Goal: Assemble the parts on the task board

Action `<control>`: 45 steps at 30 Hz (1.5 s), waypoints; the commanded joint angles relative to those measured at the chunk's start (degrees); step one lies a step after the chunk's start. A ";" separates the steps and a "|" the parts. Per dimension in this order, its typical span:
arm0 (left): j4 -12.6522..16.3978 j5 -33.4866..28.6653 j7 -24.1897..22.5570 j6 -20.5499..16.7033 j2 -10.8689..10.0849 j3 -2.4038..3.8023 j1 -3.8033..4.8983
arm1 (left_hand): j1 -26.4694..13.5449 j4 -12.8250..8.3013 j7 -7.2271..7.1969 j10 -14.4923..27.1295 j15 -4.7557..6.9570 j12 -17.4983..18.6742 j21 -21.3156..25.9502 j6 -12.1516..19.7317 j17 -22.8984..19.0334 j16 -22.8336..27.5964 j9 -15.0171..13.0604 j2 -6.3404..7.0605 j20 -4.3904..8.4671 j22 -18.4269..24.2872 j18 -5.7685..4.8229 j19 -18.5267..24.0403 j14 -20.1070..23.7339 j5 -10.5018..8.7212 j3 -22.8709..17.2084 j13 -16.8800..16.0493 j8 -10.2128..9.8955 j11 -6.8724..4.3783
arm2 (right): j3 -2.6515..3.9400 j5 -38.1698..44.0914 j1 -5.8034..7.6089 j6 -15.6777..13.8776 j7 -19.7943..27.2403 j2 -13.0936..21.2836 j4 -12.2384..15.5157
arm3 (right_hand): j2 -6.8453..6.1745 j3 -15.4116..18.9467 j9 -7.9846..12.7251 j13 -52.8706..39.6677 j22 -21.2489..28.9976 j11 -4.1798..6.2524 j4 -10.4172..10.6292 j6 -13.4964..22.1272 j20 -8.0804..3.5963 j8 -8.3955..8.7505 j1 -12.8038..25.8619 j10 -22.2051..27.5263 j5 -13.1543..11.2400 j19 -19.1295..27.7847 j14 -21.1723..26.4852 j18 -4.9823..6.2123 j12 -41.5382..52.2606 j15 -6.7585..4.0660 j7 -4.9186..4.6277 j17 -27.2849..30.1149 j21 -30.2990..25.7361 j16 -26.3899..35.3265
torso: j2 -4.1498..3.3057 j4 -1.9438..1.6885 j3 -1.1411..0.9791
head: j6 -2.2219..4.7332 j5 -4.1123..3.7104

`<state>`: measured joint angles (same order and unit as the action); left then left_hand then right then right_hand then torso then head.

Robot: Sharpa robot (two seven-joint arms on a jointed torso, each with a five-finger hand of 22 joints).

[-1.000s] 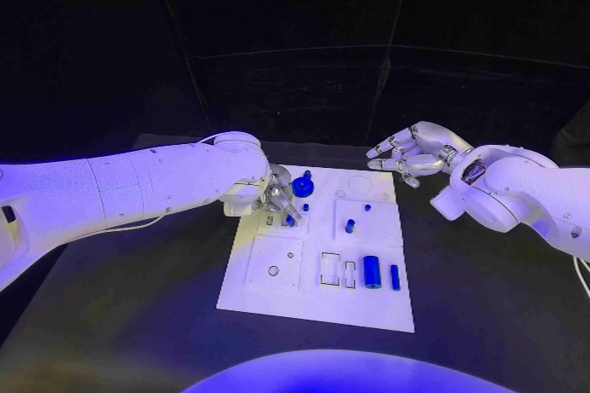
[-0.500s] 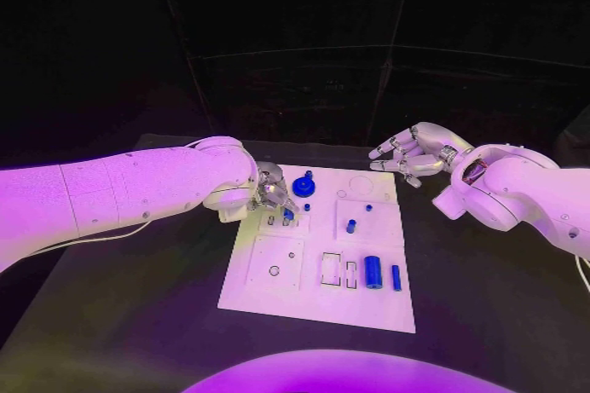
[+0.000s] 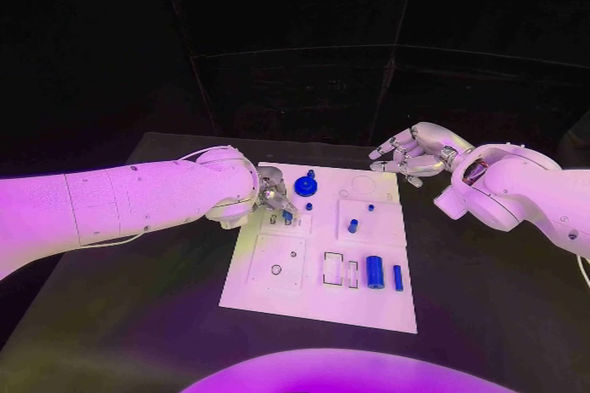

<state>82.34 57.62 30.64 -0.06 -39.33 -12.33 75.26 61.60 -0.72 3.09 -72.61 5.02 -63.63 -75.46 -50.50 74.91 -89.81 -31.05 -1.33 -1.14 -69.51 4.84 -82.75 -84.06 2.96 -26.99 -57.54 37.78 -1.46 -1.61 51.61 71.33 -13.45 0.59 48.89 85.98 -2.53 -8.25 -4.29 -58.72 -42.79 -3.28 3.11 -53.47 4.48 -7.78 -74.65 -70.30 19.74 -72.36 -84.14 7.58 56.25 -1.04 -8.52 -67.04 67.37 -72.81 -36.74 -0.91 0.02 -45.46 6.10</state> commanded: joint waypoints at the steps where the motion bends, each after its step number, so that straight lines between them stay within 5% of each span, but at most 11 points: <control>1: -0.01 3.79 -0.55 -0.49 0.07 -0.06 -0.10 | 0.19 -6.38 -0.45 -0.47 0.00 -0.22 -0.25 0.03 15.09 -0.19 -0.12 -0.29 -0.08 0.00 -0.55 -0.43 -5.94 -0.03 -6.68 0.11 0.28 -0.04 | 0.04 2.21 0.11 0.49 0.72 -0.08 0.04 | -0.01 -0.16 0.09 0.08 0.07 0.06 0.10 0.38 0.11 -0.37 0.69 0.39 0.01 0.38 -0.83 0.50 -0.31 -0.33 0.02 0.08 -0.29 0.33 | -0.04 0.08 0.01 | 0.03 0.07; 45: -1.28 4.52 0.03 6.59 0.64 -0.20 -1.29 | 0.20 -6.37 -0.45 -0.50 0.03 -0.26 -0.13 0.06 15.09 -0.19 -0.22 -0.08 -0.05 0.13 -0.52 -0.38 -5.94 -0.08 -6.98 0.07 0.35 -0.05 | 0.04 3.40 0.10 2.24 1.32 -0.61 0.07 | -0.08 -0.07 0.10 0.19 0.22 0.05 0.35 0.41 0.13 -0.48 1.11 0.42 -0.09 0.39 -0.83 0.51 -0.39 -0.31 0.04 0.10 -0.47 0.45 | -0.05 0.06 0.00 | -0.08 0.03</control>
<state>81.11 61.87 30.25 3.77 -38.63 -12.24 74.30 61.42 -1.08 2.85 -72.68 5.01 -63.63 -75.45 -50.47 74.94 -89.81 -31.17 -1.31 -1.15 -69.41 4.85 -82.75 -84.06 2.49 -27.69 -57.40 37.95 -1.51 -1.61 55.34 71.33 -11.75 1.41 48.31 85.96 -2.62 -8.25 -4.25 -58.57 -42.61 -3.28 3.11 -53.47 4.48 -7.98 -74.11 -70.31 19.73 -72.36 -84.14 7.58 56.05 -1.04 -8.52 -66.97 67.15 -72.54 -36.78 -0.81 0.00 -45.54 6.16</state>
